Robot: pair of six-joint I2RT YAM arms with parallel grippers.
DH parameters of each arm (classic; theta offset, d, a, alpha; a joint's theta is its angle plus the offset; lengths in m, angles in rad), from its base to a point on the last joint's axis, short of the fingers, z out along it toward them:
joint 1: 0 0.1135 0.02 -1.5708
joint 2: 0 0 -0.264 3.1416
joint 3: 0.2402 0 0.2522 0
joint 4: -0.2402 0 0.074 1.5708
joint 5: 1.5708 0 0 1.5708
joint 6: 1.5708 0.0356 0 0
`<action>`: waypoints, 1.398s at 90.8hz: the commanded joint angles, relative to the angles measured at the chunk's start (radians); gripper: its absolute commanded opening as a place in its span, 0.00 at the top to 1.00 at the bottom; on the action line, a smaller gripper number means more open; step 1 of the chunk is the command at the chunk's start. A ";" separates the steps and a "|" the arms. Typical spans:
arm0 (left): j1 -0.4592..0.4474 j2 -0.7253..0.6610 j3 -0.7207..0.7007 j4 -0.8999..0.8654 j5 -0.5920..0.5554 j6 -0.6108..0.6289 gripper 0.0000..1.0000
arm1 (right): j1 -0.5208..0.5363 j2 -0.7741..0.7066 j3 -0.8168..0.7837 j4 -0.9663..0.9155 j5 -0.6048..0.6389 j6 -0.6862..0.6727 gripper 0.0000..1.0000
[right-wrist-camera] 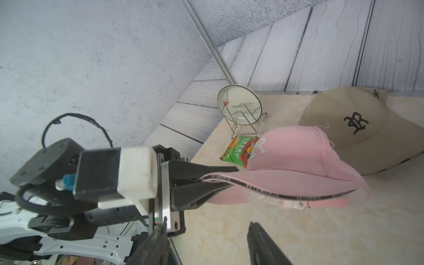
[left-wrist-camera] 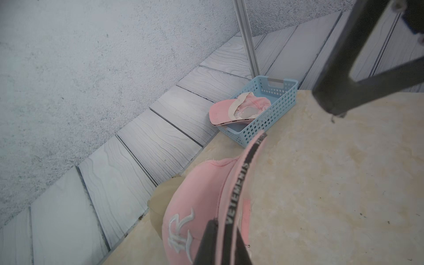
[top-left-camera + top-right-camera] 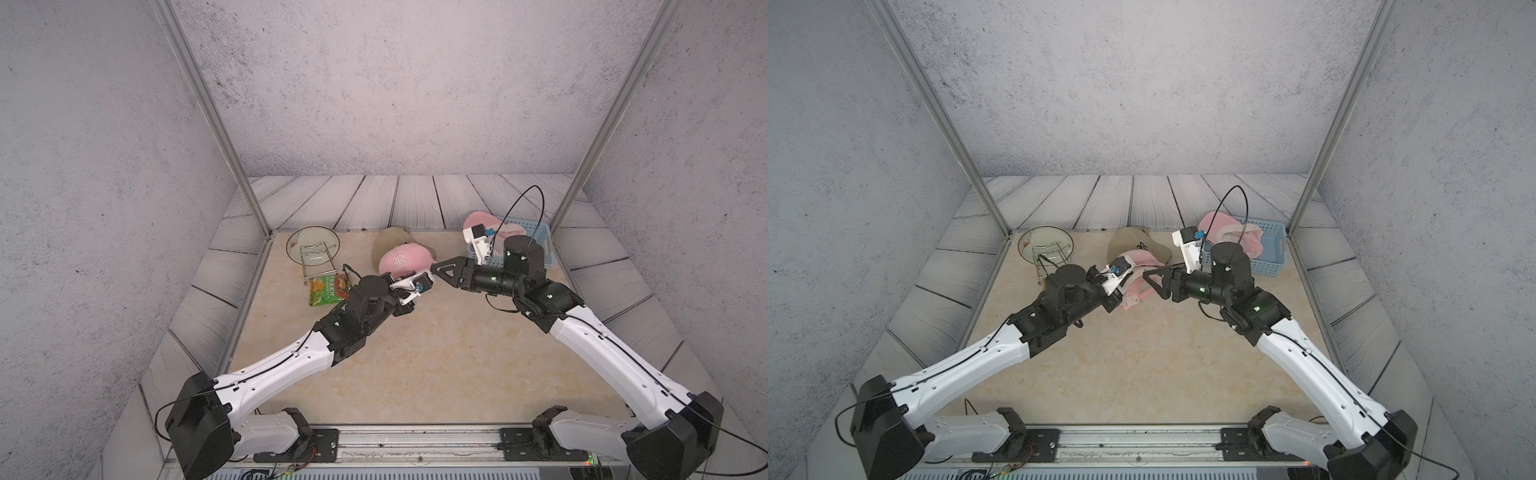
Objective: Turn the baseball cap inside out
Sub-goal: Turn over the baseball cap, then place the baseball cap at the center of the board.
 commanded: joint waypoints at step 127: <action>-0.177 0.029 -0.099 0.324 -0.221 0.366 1.00 | -0.056 0.157 -0.025 0.120 -0.056 0.285 0.39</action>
